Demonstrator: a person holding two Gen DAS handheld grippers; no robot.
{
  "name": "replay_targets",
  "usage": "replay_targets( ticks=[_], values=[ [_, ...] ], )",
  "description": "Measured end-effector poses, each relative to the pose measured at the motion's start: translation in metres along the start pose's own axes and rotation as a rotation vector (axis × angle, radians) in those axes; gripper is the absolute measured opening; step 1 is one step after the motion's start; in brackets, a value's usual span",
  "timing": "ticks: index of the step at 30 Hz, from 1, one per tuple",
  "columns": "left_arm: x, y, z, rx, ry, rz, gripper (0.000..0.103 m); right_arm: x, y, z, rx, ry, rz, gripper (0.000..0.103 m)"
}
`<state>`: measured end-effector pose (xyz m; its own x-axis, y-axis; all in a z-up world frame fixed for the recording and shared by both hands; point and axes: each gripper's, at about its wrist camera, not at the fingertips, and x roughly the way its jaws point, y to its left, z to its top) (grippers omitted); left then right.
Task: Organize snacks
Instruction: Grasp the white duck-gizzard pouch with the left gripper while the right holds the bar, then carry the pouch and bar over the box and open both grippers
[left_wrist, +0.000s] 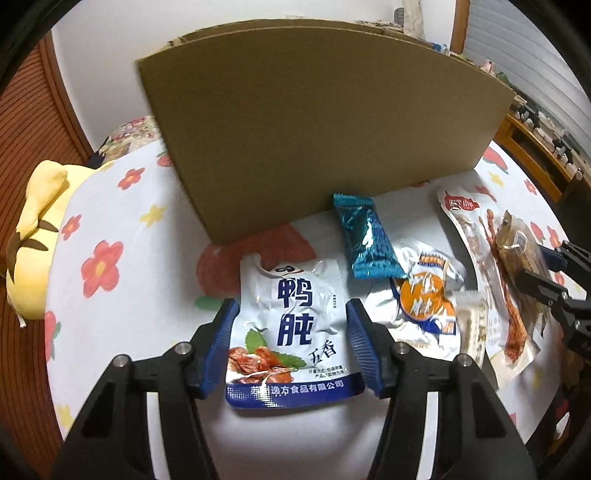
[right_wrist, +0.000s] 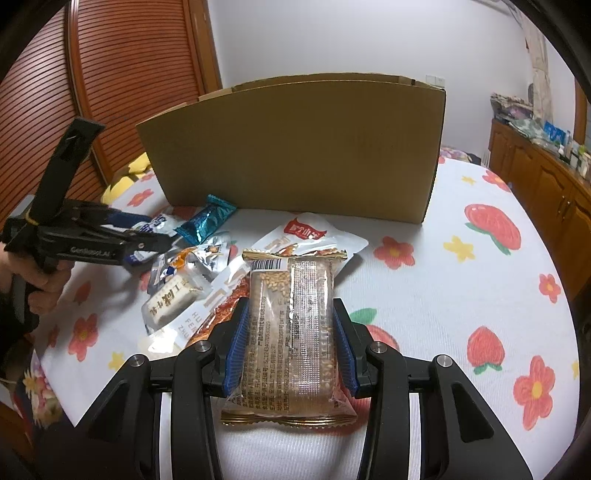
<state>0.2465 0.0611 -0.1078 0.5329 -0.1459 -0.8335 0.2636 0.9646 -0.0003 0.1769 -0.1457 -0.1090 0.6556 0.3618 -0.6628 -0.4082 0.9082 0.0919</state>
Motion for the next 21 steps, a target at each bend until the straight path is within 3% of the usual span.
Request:
replay_targets(
  ticks=[12, 21],
  values=[
    [-0.036, 0.003, -0.025, -0.033, -0.099, -0.001, 0.059, -0.001, 0.000, 0.000, 0.001, -0.008, -0.002, 0.042],
    [-0.074, -0.011, -0.019, -0.019, -0.199, -0.040, 0.059, -0.005, 0.001, -0.001, 0.004, -0.028, -0.007, 0.042]
  ],
)
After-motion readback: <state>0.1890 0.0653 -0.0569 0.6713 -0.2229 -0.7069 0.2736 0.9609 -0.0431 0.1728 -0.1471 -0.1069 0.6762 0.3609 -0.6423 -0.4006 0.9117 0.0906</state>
